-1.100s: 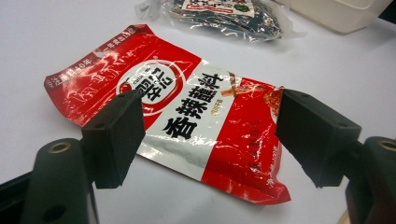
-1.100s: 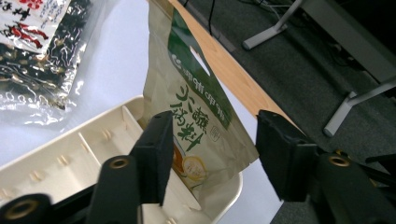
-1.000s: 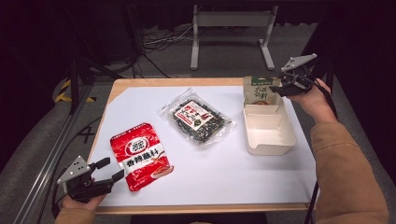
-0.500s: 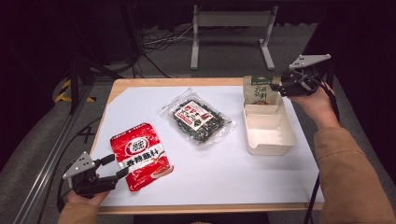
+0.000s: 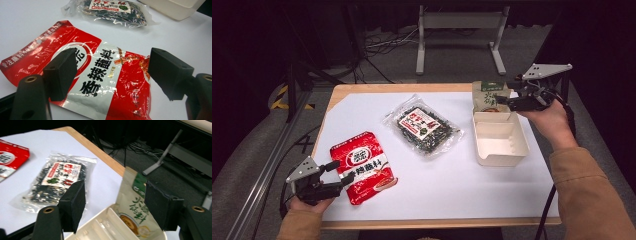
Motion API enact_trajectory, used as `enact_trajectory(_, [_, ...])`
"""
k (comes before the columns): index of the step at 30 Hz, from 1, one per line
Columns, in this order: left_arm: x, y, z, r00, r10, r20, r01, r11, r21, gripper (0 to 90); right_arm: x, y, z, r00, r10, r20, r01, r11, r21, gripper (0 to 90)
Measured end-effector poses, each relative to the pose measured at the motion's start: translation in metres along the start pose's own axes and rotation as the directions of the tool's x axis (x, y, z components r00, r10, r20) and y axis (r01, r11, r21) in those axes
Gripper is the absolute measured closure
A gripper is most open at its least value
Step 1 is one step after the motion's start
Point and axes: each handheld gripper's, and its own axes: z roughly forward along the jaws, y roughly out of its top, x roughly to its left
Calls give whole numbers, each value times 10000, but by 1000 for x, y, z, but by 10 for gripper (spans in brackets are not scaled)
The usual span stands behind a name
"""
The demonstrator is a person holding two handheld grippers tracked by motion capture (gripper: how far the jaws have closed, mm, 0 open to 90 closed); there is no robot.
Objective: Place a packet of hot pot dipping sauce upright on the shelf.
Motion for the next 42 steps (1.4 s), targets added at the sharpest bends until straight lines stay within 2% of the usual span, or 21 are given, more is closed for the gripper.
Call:
enact_trajectory(6, [0,2,3,10000,-2,17,2,9999,122,244,15,-1,-8,9996,-55,-274,51,9999,-161,333])
enact_trajectory(14, [1,2,4,10000,-21,22,21,9998,200,244,39,-7,-21,9964,13,-848,-68,9978,-653,335])
enact_trajectory(16, [1,2,3,10000,-85,14,85,9999,146,245,41,-8,-22,9961,7,-884,-67,9977,-672,336])
enact_trajectory(21, [1,3,3,9999,-99,-25,99,9999,110,244,57,-14,-24,9916,13,-1291,-125,9963,-856,339])
enact_trajectory(22, [1,3,3,9999,-99,-25,99,9999,110,239,57,-14,-24,9916,13,-1291,-125,9963,-856,339])
enact_trajectory(23, [2,4,2,9999,-93,-65,94,9998,158,231,64,-16,-24,9895,-10,-1442,-126,9955,-934,339])
enact_trajectory(25, [2,4,2,9999,-79,-113,80,9999,149,207,69,-18,-23,9878,-2,-1560,-152,9951,-976,341])
enact_trajectory(27, [3,5,1,9997,-214,-75,215,9996,158,191,70,-19,-23,9868,15,-1618,-180,9947,-1008,341])
enact_trajectory(28, [6,7,0,9989,-461,-86,463,9987,211,163,74,-22,-21,9850,35,-1722,-222,9941,-1065,343])
enact_trajectory(30, [7,9,-1,9985,-542,-103,544,9983,221,156,77,-23,-21,9848,7,-1736,-202,9937,-1101,346])
enact_trajectory(32, [9,11,-2,9980,-562,-288,572,9978,344,152,80,-27,-19,9835,3,-1810,-224,9925,-1204,350])
enact_trajectory(34, [10,12,-3,9981,-340,-511,375,9969,696,196,84,-31,-17,9801,5,-1983,-241,9929,-1166,350])
enact_trajectory(36, [12,14,-2,9952,-377,-908,475,9930,1082,198,87,-36,-12,9711,-33,-2388,-207,9950,-978,337])
enact_trajectory(37, [15,16,-3,9935,-607,-967,715,9910,1129,198,91,-40,-9,9704,-91,-2415,-123,9961,-871,337])
enact_trajectory(39, [17,17,-3,9926,-624,-1038,746,9902,1182,199,94,-43,-6,9680,-96,-2507,-144,9955,-937,336])
enact_trajectory(42, [24,24,-2,9895,-630,-1301,791,9893,1224,190,98,-46,-5,9695,-120,-2449,-144,9943,-1055,336])
